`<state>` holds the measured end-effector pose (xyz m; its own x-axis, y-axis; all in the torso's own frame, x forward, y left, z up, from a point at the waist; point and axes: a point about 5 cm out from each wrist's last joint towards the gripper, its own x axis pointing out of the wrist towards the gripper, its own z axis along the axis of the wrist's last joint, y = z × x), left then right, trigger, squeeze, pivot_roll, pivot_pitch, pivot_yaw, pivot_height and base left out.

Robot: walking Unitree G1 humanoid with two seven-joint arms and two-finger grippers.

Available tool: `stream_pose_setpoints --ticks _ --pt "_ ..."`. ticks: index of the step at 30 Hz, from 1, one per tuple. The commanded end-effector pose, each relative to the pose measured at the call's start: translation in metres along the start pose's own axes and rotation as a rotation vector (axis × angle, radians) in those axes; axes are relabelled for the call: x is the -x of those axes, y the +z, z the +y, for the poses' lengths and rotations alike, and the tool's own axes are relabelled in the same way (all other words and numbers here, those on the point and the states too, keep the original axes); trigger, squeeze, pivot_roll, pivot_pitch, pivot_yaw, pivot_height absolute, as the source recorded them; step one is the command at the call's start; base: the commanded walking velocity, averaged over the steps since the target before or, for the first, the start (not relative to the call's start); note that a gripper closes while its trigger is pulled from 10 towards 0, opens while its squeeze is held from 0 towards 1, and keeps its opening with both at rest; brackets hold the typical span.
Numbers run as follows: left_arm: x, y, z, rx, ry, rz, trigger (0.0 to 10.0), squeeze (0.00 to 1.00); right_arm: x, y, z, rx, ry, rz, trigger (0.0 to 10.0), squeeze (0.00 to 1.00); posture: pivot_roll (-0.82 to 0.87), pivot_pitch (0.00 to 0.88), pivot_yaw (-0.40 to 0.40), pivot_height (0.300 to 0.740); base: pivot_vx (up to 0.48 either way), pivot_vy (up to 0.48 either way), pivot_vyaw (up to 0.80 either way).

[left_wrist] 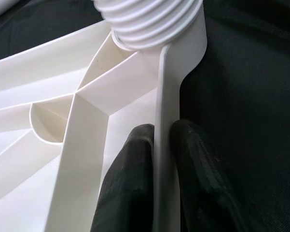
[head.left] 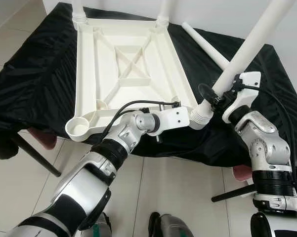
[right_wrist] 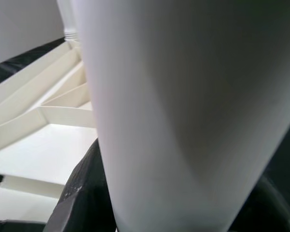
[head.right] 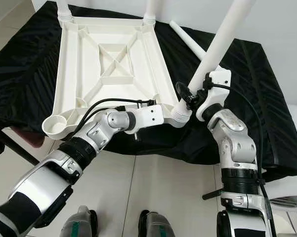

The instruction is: Building children table

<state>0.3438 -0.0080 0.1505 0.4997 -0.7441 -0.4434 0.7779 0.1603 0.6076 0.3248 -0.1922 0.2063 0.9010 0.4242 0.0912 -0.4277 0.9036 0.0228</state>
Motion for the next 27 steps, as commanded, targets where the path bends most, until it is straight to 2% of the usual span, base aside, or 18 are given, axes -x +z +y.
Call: stream_pose_setpoints --ticks 1,15,27 --pt "-0.001 -0.011 -0.012 0.024 -0.054 0.044 10.0 0.0 0.003 -0.022 0.003 -0.05 0.029 0.084 10.0 0.0 0.03 0.091 -0.084 0.74 0.0 0.0 0.0" --pt "-0.002 -0.007 -0.011 0.02 -0.052 0.036 10.0 0.0 0.005 -0.039 -0.016 -0.048 -0.055 0.141 10.0 0.0 0.03 0.093 -0.085 0.74 0.0 0.0 0.0" --pt "-0.002 -0.006 -0.009 0.016 -0.049 0.034 10.0 0.0 0.006 -0.043 -0.02 -0.033 -0.053 0.155 10.0 0.0 0.03 0.097 -0.081 0.74 0.0 0.0 0.0"
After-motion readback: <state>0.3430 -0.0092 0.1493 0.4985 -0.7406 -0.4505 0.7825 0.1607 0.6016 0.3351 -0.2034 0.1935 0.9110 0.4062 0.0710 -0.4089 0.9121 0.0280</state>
